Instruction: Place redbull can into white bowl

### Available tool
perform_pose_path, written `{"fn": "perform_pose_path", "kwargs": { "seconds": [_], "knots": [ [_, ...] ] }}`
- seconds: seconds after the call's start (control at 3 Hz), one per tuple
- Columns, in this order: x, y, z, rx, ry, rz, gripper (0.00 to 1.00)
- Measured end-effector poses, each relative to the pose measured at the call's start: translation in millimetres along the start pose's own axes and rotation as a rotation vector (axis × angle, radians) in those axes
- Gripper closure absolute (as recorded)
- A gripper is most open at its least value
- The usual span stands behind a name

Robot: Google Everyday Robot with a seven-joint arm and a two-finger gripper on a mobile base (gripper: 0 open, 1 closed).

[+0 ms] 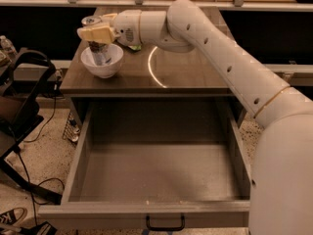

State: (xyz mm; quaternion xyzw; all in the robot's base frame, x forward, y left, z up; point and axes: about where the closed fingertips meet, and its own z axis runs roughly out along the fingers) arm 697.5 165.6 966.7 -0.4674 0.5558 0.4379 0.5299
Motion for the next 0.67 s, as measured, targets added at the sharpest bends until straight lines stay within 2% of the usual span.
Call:
{"fn": "perform_pose_path", "kwargs": {
  "seconds": [0.33, 0.67],
  "knots": [
    [-0.1, 1.4, 2.1, -0.004, 0.000, 0.000, 0.00],
    [-0.2, 1.6, 2.6, -0.005, 0.000, 0.000, 0.00]
  ]
}}
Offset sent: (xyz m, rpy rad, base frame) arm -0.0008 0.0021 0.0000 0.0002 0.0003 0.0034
